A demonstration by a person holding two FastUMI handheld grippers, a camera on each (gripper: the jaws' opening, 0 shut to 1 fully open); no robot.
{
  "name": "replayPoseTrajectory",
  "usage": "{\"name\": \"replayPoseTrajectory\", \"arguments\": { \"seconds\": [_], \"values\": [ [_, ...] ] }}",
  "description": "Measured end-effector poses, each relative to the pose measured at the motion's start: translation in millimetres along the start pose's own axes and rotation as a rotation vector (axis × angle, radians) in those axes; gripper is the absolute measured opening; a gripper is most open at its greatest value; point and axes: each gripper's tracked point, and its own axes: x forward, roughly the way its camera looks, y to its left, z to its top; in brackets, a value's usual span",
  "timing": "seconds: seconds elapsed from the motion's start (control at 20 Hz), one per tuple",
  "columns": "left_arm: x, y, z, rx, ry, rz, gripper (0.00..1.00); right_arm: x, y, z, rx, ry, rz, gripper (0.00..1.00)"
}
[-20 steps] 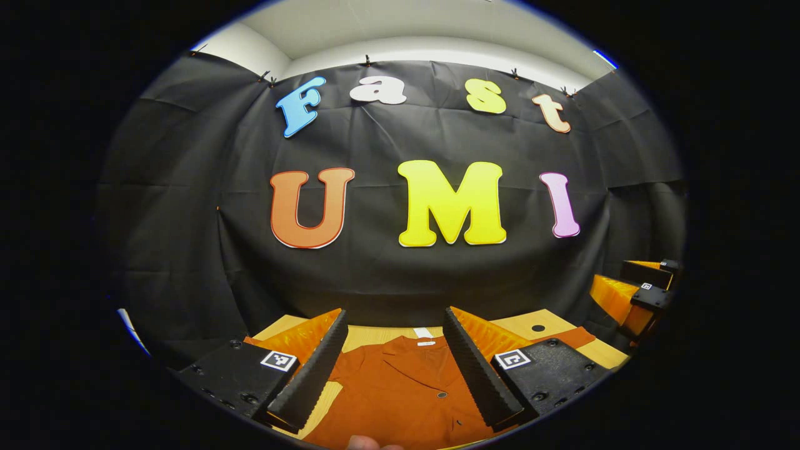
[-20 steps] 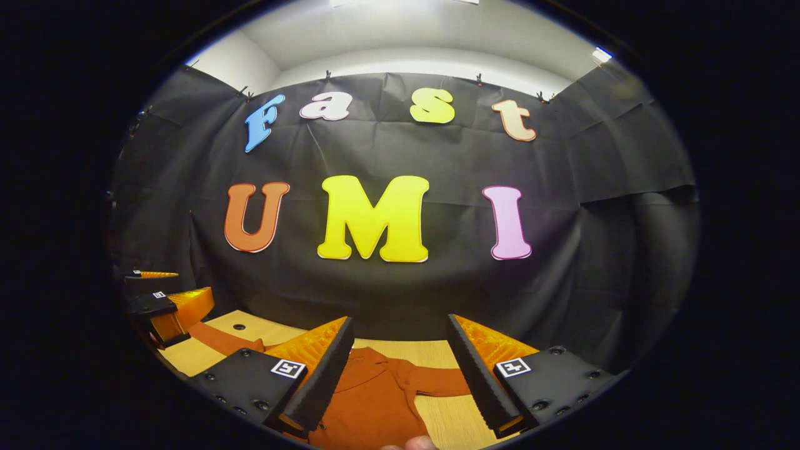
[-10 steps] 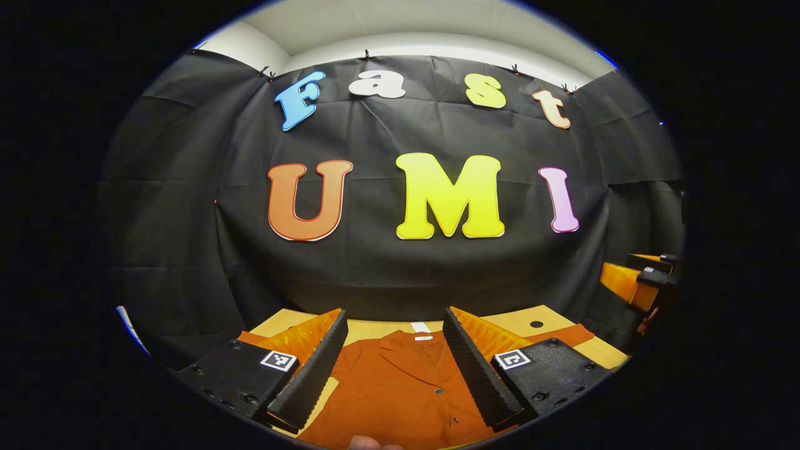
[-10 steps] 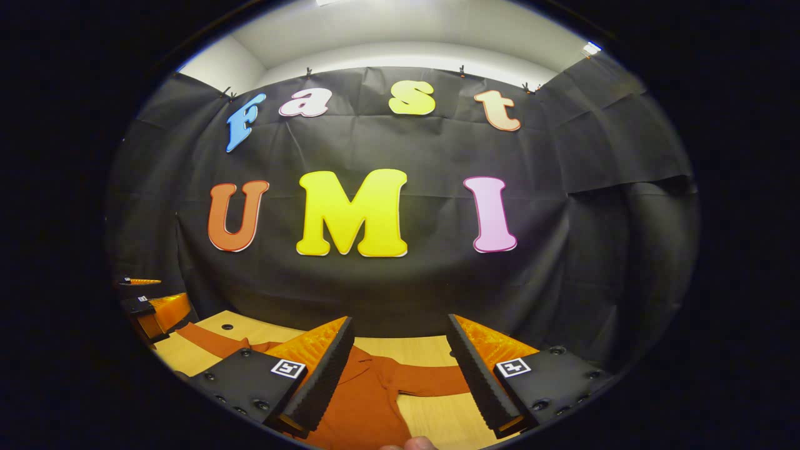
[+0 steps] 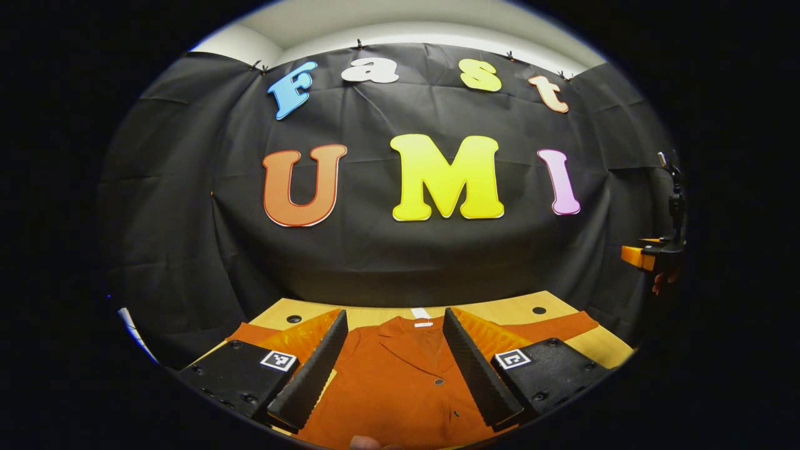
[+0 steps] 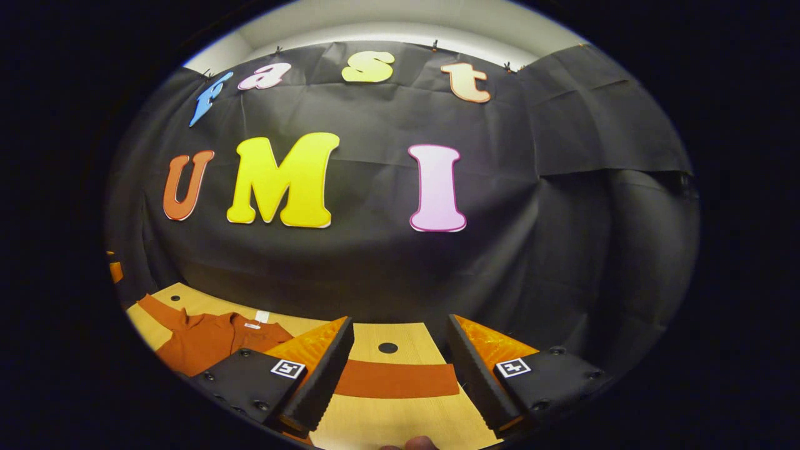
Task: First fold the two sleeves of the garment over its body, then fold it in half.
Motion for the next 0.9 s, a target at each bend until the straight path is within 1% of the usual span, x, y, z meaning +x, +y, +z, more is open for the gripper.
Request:
{"name": "replayPoseTrajectory", "arguments": {
  "seconds": [0.15,0.3,0.4,0.5,0.55,0.6,0.65,0.7,0.75,0.8,0.85,0.9],
  "values": [
    [5,-6,-4,-0.012,0.023,0.012,0.99,41,-31,-41,0.065,0.102,-0.005,0.94],
    [11,-14,-5,0.013,0.052,0.020,0.99,81,-57,-99,0.165,0.246,-0.009,0.95],
    [17,-17,-11,0.026,0.085,0.033,0.99,105,-69,-132,0.212,0.308,-0.020,0.95],
    [20,-19,-11,0.025,0.095,0.041,0.99,130,-89,-160,0.217,0.347,-0.045,0.95],
    [20,-21,-9,0.017,0.090,0.039,0.99,142,-99,-173,0.221,0.366,-0.049,0.94],
    [21,-20,-7,0.018,0.090,0.043,0.99,154,-102,-187,0.228,0.396,-0.042,0.94],
    [22,-20,-9,0.026,0.096,0.049,0.99,165,-103,-201,0.251,0.429,-0.023,0.96],
    [22,-18,-11,0.041,0.109,0.064,0.99,174,-104,-212,0.280,0.455,-0.014,0.97],
    [23,-17,-13,0.051,0.121,0.077,0.99,184,-108,-225,0.290,0.480,-0.017,0.94],
    [23,-15,-14,0.055,0.131,0.090,0.99,192,-112,-239,0.293,0.501,-0.024,0.97],
    [25,-11,-16,0.060,0.142,0.102,0.99,200,-113,-250,0.300,0.522,-0.026,0.94],
    [26,-8,-16,0.065,0.149,0.113,0.99,207,-111,-259,0.319,0.536,-0.018,0.97]
  ]
}}
